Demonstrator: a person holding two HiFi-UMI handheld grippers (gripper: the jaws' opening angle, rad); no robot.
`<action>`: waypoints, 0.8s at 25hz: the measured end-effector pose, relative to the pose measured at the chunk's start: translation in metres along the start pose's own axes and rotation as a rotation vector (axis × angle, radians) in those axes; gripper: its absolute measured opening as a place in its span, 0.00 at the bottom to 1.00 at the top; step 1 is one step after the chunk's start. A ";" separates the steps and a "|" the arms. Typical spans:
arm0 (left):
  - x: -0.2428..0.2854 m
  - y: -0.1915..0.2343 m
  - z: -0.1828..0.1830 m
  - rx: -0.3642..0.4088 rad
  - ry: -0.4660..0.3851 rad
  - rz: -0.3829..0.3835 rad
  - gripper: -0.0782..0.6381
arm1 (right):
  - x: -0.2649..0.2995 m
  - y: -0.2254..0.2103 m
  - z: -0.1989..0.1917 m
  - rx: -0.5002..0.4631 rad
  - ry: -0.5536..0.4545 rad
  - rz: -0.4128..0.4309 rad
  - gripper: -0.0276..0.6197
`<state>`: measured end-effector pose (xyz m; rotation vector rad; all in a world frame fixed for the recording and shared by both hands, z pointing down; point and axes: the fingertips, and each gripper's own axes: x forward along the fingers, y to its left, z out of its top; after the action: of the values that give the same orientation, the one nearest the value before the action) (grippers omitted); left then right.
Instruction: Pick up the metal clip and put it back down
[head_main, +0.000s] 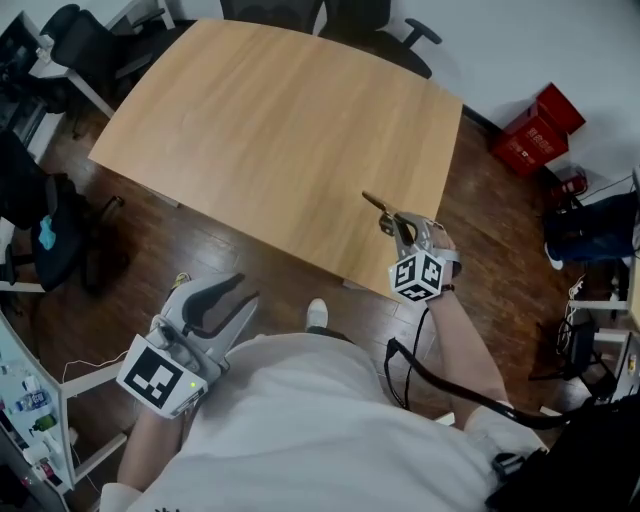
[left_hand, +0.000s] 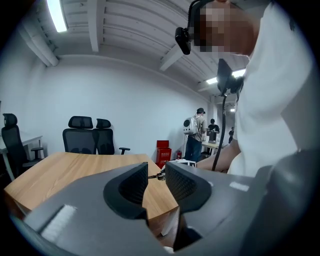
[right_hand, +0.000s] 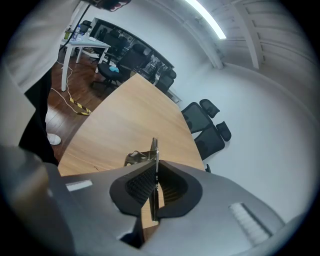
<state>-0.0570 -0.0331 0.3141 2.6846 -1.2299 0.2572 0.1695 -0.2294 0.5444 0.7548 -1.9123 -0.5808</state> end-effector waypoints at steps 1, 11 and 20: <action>0.002 -0.002 -0.001 -0.008 0.013 0.007 0.26 | 0.009 0.004 -0.004 -0.008 -0.001 0.007 0.05; 0.013 -0.005 -0.011 -0.048 0.093 0.041 0.26 | 0.056 0.042 -0.032 -0.038 0.026 0.036 0.05; 0.000 0.005 -0.009 -0.045 0.094 0.070 0.26 | 0.064 0.075 -0.034 -0.011 0.037 0.118 0.14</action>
<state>-0.0617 -0.0346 0.3231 2.5639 -1.2869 0.3567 0.1591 -0.2258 0.6485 0.6366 -1.9043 -0.5002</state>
